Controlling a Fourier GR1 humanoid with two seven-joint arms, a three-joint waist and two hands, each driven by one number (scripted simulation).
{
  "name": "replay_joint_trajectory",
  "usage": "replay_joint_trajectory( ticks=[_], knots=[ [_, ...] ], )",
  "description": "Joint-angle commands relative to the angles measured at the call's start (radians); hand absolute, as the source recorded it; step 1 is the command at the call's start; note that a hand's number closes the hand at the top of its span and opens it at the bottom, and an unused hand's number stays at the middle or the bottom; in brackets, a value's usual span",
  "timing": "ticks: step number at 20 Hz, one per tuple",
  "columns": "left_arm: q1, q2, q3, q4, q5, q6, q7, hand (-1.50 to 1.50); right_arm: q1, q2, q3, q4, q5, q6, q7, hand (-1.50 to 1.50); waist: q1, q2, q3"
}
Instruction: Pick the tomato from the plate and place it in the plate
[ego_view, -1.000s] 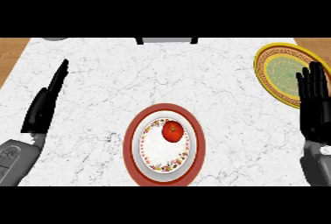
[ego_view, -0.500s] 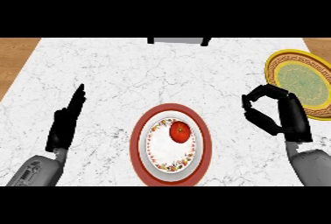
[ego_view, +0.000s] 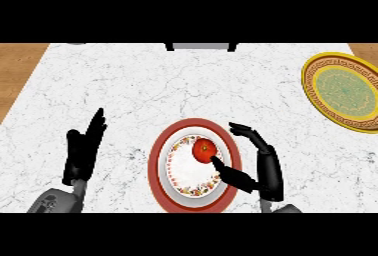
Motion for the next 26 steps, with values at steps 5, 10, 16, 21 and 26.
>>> replay_joint_trajectory(
  ticks=[5, 10, 16, 21, 26],
  knots=[
    [0.018, -0.001, -0.001, -0.085, -0.004, 0.014, 0.086, 0.0, -0.059, -0.102, 0.156, 0.098, 0.308, -0.013, 0.225, -1.5, -0.006, -0.004, -0.002],
    [0.012, 0.024, 0.022, -0.062, -0.007, -0.01, 0.076, 0.0, -0.204, -0.172, 0.183, 0.034, 0.497, 0.108, 0.593, -1.5, -0.012, -0.005, -0.004],
    [0.06, 0.017, 0.037, -0.053, -0.005, -0.023, 0.044, 0.0, -0.271, -0.154, 0.264, -0.068, 0.503, 0.416, 0.882, -1.5, -0.011, -0.004, -0.002],
    [0.061, -0.005, 0.024, -0.065, -0.031, -0.026, 0.05, 0.0, -0.352, -0.115, 0.218, -0.025, 0.421, 0.604, 0.995, -1.5, -0.007, 0.0, -0.001],
    [0.028, -0.058, 0.032, -0.094, -0.096, 0.007, 0.111, 0.0, -0.364, -0.038, 0.168, 0.001, 0.456, 0.676, 1.032, -1.5, -0.011, 0.0, 0.0]
  ],
)
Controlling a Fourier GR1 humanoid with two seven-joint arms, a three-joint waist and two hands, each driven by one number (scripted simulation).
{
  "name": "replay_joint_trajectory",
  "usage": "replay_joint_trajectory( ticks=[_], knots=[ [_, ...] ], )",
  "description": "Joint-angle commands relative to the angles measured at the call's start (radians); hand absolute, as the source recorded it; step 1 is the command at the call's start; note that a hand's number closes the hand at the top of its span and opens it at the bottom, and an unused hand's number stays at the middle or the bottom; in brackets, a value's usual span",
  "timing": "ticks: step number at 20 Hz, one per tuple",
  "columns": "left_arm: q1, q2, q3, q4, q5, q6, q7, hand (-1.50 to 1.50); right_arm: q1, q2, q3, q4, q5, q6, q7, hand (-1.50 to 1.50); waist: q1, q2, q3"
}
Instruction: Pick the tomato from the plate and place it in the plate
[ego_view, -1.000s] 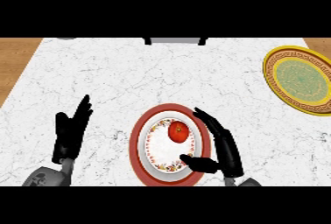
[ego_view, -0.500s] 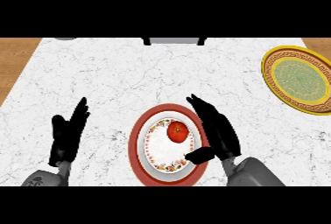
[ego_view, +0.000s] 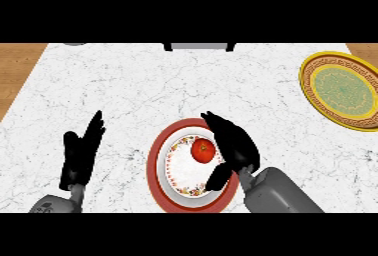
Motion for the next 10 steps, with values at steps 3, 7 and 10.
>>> replay_joint_trajectory(
  ticks=[3, 7, 10],
  knots=[
    [0.036, -0.031, 0.018, -0.046, -0.06, 0.003, 0.021, 0.0, 0.082, -0.002, -0.048, 0.052, 0.042, 0.039, -0.093, -1.5, -0.002, 0.001, 0.001],
    [-0.049, -0.067, 0.098, 0.094, -0.046, -0.073, -0.029, 0.0, -0.043, 0.09, -0.128, 0.145, 0.074, 0.114, -0.078, -1.5, -0.003, 0.002, 0.0],
    [0.02, -0.095, 0.08, 0.045, -0.089, -0.087, -0.038, 0.0, 0.05, 0.088, -0.121, 0.085, 0.116, 0.129, -0.108, -1.5, -0.003, 0.001, 0.001]
  ],
)
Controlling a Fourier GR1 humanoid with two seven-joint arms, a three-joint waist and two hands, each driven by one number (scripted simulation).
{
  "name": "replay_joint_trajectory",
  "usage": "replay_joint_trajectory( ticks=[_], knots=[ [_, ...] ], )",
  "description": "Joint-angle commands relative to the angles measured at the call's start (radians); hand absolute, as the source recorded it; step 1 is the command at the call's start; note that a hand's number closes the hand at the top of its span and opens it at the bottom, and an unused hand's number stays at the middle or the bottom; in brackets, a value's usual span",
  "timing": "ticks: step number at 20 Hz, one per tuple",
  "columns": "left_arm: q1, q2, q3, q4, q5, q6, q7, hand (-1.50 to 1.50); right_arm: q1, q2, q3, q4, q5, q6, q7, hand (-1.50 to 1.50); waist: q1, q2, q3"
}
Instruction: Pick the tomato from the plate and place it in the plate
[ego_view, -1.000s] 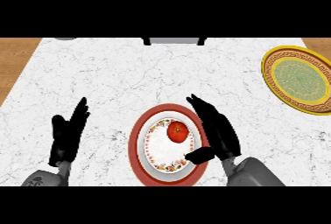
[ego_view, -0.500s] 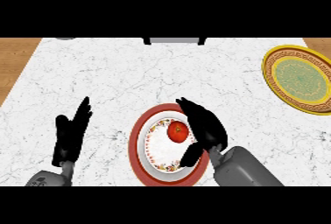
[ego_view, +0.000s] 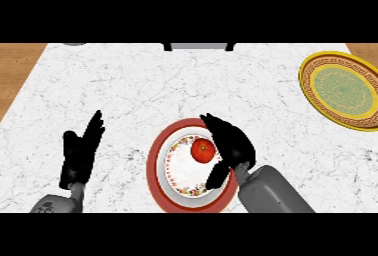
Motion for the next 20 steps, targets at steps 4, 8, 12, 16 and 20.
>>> replay_joint_trajectory(
  ticks=[4, 8, 12, 16, 20],
  knots=[
    [-0.035, -0.009, 0.062, -0.025, -0.031, -0.031, 0.055, 0.0, 0.007, 0.051, -0.052, 0.109, 0.061, 0.014, -0.081, -1.5, 0.002, 0.001, 0.0],
    [0.033, -0.037, 0.067, -0.029, -0.072, -0.039, 0.014, 0.0, -0.012, 0.089, 0.002, 0.111, 0.046, -0.041, -0.032, -1.5, 0.004, 0.0, 0.0],
    [0.009, -0.066, 0.084, -0.011, -0.097, -0.066, 0.023, 0.0, -0.051, 0.091, -0.021, 0.235, 0.051, -0.088, -0.095, -1.5, 0.005, 0.001, 0.0],
    [0.137, -0.02, 0.102, -0.177, -0.073, -0.112, 0.06, 0.0, -0.047, 0.091, -0.099, 0.276, 0.098, -0.022, -0.152, -1.5, 0.008, 0.0, 0.0],
    [0.027, -0.119, 0.074, -0.027, -0.14, -0.069, 0.033, 0.0, -0.116, 0.091, -0.076, 0.313, 0.145, -0.029, -0.197, 1.5, 0.003, 0.001, 0.0]
  ],
)
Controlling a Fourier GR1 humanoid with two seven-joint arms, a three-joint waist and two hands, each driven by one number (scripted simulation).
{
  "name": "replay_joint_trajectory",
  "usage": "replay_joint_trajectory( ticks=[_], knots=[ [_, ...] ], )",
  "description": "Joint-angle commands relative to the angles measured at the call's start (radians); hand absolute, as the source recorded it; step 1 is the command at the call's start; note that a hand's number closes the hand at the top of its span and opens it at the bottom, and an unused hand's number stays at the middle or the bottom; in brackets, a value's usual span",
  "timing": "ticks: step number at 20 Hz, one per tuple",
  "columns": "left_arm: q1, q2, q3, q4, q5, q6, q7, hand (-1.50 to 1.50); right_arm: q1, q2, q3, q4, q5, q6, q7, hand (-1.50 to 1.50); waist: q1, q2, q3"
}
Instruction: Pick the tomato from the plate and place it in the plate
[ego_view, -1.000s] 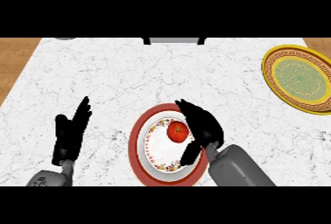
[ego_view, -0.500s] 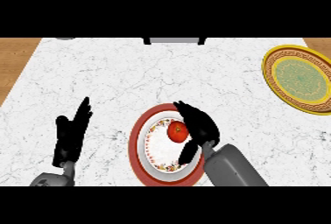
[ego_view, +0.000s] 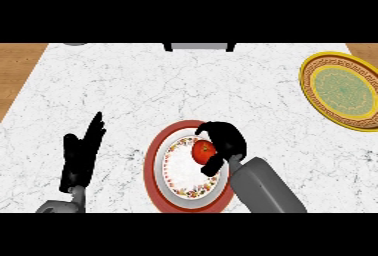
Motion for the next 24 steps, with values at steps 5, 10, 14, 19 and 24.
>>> replay_joint_trajectory(
  ticks=[5, 10, 14, 19, 24],
  knots=[
    [0.044, -0.007, 0.011, -0.117, -0.037, -0.025, 0.077, 0.0, -0.036, 0.01, 0.038, 0.048, 0.055, -0.082, -0.028, 1.5, 0.003, 0.002, 0.001],
    [-0.014, -0.013, 0.052, 0.029, -0.041, -0.037, -0.017, 0.0, 0.005, 0.01, 0.02, -0.044, 0.171, -0.184, 0.036, 1.5, -0.005, 0.001, 0.001],
    [0.032, -0.023, 0.035, -0.012, -0.032, -0.044, -0.031, 0.0, -0.157, -0.241, -0.244, 0.104, 0.036, -0.11, -0.202, 1.5, 0.01, 0.008, 0.001],
    [0.022, -0.049, 0.006, -0.031, -0.05, -0.029, 0.007, 0.0, -0.219, -0.443, -0.373, 0.232, 0.01, -0.168, -0.391, 1.5, 0.015, 0.009, 0.002],
    [0.044, -0.017, 0.05, -0.024, -0.03, -0.055, -0.01, 0.0, -0.189, -0.422, -0.417, 0.138, 0.002, -0.295, -0.416, 1.5, -0.004, -0.001, 0.001]
  ],
)
